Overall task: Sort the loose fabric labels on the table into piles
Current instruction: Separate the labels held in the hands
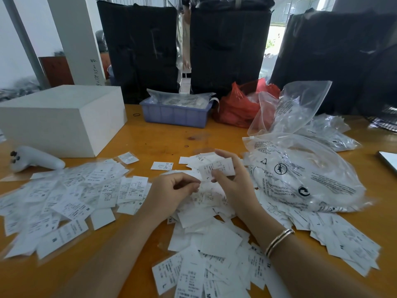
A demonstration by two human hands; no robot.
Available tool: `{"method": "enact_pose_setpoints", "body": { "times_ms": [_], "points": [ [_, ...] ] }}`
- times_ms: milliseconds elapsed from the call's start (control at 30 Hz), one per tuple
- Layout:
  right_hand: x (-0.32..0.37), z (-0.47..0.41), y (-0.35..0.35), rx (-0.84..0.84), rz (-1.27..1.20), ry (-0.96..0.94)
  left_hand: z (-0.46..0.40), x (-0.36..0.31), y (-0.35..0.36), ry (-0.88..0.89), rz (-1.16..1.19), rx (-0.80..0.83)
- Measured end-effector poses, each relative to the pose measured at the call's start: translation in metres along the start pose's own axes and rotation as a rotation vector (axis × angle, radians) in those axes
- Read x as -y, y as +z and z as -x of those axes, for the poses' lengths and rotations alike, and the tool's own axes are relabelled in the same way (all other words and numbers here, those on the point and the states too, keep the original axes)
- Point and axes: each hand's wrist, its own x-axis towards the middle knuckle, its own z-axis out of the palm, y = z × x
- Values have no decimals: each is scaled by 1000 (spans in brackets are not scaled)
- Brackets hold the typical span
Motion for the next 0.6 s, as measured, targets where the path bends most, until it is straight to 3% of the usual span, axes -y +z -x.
{"method": "enact_pose_setpoints", "body": {
  "times_ms": [300, 600],
  "points": [
    [0, 0, 2, 12, -53, -5, 0, 0, 0, -2, -6, -37],
    [-4, 2, 4, 105, 88, -22, -1, 2, 1, -23, 31, -73]
  ]
}}
